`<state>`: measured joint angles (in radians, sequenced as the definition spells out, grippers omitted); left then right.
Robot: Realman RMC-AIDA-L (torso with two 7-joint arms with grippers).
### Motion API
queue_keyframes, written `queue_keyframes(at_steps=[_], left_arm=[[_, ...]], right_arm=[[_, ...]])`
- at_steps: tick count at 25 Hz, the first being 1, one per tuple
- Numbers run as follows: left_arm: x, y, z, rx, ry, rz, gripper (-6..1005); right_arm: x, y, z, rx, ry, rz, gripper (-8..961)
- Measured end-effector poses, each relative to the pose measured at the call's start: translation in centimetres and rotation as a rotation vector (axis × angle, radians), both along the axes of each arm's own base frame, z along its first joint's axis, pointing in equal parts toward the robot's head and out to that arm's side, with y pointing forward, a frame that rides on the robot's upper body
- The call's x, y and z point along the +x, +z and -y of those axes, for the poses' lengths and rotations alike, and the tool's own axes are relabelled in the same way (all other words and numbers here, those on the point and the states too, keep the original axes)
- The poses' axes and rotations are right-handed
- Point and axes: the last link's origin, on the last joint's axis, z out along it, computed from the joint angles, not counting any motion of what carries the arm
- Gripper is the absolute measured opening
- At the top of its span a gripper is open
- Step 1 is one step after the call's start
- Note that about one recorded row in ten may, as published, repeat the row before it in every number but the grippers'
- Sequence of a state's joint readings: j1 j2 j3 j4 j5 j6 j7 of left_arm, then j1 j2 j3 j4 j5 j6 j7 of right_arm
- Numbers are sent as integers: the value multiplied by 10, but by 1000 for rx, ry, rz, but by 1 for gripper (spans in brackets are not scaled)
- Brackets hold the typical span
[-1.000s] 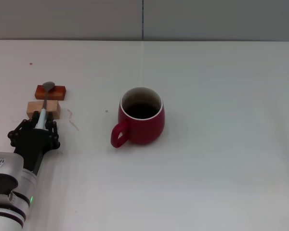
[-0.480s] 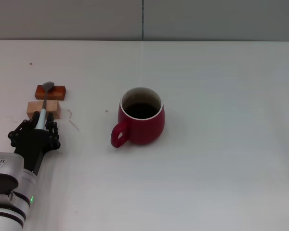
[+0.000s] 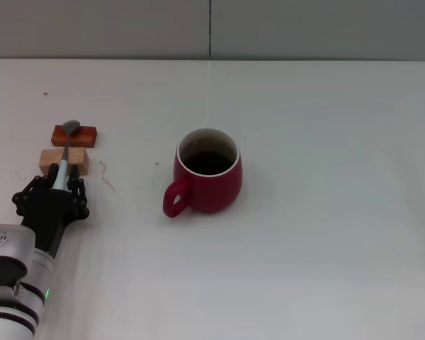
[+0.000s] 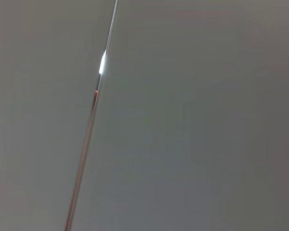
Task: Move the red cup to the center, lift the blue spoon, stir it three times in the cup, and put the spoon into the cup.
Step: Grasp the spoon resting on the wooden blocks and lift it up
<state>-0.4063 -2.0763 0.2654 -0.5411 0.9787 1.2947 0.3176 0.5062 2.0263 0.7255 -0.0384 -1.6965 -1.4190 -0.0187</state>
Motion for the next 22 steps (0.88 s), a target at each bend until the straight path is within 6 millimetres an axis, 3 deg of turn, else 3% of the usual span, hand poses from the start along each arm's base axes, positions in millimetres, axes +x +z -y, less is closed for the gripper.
queue_keyframes(at_steps=[22], left_arm=[[-1,1,2,10,9,-2,163]], right_arm=[[-1,-3,2,-2,2,-3,626]])
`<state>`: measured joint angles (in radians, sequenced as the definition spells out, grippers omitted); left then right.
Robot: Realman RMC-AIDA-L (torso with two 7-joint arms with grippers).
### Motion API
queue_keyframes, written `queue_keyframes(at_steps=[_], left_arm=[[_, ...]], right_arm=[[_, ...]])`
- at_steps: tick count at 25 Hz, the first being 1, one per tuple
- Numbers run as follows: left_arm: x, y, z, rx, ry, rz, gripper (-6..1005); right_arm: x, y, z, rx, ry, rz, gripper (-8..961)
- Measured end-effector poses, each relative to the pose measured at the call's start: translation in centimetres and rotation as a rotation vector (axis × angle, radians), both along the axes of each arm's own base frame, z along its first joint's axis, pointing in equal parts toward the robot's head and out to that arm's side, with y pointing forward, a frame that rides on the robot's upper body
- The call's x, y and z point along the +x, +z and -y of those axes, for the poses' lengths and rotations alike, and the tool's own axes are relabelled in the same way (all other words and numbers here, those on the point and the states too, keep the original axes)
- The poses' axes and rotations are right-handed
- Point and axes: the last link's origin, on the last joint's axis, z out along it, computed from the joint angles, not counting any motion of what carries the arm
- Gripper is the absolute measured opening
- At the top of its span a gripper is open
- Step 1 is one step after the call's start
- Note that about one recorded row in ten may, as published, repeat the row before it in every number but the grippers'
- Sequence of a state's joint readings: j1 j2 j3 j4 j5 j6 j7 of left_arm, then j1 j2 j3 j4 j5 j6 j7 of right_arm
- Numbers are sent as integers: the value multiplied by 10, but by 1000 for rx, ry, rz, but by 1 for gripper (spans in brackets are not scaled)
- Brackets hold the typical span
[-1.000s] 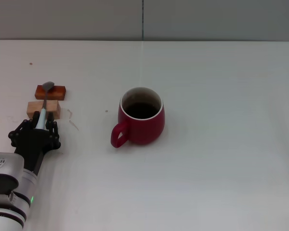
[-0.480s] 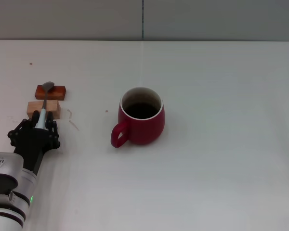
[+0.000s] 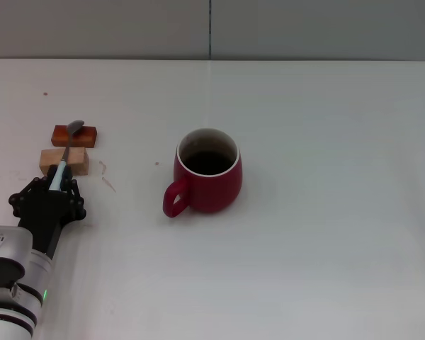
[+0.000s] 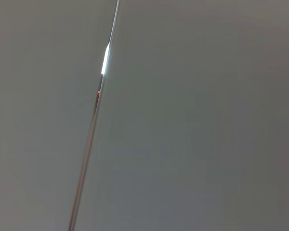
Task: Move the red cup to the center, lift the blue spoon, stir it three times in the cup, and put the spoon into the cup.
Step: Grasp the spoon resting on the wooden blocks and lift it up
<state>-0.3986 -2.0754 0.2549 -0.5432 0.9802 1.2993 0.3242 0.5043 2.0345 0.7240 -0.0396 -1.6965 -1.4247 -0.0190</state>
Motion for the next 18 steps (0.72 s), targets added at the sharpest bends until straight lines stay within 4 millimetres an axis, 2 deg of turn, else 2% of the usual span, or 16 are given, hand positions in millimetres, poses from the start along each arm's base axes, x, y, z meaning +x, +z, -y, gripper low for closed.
queue_keyframes(at_steps=[12,18], left_arm=[[1,2,0,12,-7,7,160],[13,3,2,14,-86,96,160]], right_arm=[[0,-1,2,1,-1,0,627],[1,-1,2,1,-2,-1,627]])
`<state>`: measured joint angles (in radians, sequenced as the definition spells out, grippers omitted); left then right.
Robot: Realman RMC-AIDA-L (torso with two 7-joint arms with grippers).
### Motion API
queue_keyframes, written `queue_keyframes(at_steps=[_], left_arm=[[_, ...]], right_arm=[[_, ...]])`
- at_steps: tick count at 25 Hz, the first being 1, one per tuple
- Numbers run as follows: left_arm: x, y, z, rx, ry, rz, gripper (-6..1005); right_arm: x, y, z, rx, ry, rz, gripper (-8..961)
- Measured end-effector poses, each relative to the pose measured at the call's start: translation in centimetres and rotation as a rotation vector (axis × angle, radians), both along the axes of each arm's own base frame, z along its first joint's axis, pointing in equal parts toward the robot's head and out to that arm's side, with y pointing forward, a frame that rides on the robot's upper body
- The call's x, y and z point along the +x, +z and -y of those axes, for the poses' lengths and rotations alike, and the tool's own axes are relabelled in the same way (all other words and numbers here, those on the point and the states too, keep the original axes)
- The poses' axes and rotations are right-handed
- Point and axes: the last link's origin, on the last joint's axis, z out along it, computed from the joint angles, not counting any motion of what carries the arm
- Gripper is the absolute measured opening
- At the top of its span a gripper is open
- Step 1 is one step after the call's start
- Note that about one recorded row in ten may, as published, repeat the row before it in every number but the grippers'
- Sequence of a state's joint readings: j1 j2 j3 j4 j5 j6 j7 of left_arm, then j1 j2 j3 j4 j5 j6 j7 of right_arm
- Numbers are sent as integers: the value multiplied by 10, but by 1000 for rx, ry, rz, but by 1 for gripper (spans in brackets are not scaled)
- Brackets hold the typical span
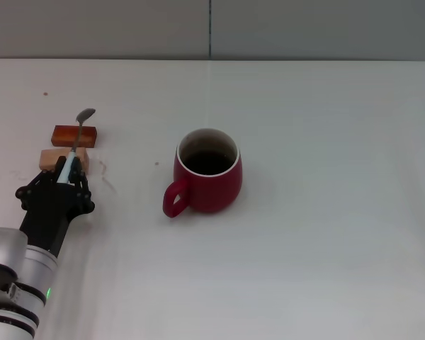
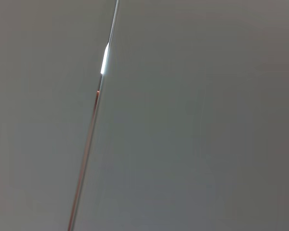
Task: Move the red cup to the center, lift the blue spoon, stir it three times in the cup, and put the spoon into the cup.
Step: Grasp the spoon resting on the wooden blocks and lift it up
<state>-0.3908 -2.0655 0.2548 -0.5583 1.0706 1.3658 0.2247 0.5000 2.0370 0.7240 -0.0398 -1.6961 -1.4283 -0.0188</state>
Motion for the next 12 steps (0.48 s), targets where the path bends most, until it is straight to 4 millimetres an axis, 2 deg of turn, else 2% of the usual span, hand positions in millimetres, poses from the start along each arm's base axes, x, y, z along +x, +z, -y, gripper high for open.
queue_keyframes(at_steps=[4,5,6,7,8,10,11,12], left_arm=[[4,8,0,26,-55,116,160],[2,16,-1,40,-86,214,160],[2,16,-1,40,-86,214,160],[-2,24,-5,39,-105,342,160],[-2,24,-5,39,-105,342,160],[-9,38,-11,27,-133,501,160],[-9,38,-11,27,-133,501,160],[-12,48,-13,18,-162,589,160]], right_arm=[[0,0,0,2,-2,0,627],[1,1,0,3,-3,-1,627],[1,1,0,3,-3,-1,627],[1,1,0,3,-3,-1,627],[1,1,0,3,-3,-1,627],[1,1,0,3,-3,-1,627],[1,1,0,3,-3,-1,627],[0,1,0,3,-2,-1,627]])
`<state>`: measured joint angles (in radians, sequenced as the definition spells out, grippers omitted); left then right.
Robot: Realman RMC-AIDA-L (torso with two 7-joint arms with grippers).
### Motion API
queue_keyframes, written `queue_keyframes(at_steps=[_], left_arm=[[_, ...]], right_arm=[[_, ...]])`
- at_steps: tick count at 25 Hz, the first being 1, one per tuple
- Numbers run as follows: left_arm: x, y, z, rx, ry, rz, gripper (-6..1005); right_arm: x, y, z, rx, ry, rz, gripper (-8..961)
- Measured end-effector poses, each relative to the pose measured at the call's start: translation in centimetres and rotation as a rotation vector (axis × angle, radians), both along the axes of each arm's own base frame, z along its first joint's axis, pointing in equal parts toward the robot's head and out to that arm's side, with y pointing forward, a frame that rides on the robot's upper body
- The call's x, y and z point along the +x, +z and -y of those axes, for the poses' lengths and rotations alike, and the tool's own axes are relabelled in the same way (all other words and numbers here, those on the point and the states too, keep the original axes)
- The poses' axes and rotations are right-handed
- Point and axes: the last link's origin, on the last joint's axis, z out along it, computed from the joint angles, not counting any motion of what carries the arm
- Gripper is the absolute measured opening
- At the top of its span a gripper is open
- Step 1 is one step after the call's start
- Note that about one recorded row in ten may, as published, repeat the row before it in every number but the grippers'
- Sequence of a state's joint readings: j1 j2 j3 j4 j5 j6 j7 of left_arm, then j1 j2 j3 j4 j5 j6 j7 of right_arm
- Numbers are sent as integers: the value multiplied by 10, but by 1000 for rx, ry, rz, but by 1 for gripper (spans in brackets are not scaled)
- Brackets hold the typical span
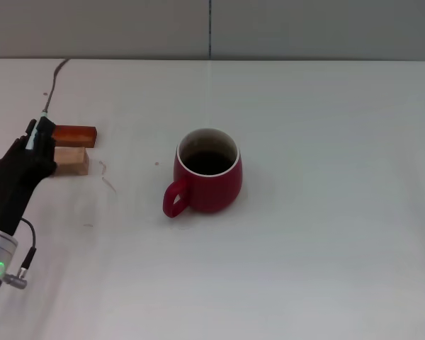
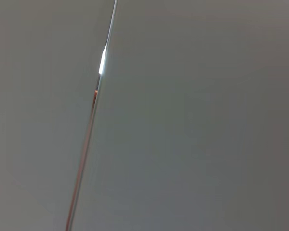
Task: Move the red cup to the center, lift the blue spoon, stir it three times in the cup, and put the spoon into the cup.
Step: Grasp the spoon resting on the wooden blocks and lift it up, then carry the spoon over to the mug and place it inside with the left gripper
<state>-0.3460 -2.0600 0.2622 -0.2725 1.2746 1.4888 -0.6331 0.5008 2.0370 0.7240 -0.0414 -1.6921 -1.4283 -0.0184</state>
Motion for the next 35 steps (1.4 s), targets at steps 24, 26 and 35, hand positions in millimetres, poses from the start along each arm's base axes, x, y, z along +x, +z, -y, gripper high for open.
queue_keyframes(at_steps=[24,26,35], left_arm=[[24,102,-29,-253,-413,414,160],[32,115,-32,-277,-482,383,159],[72,159,-43,-409,-695,193,159]], right_arm=[[3,1,6,18,-5,-4,626],[4,0,9,21,-6,-5,626],[10,-2,21,33,-25,-11,626]])
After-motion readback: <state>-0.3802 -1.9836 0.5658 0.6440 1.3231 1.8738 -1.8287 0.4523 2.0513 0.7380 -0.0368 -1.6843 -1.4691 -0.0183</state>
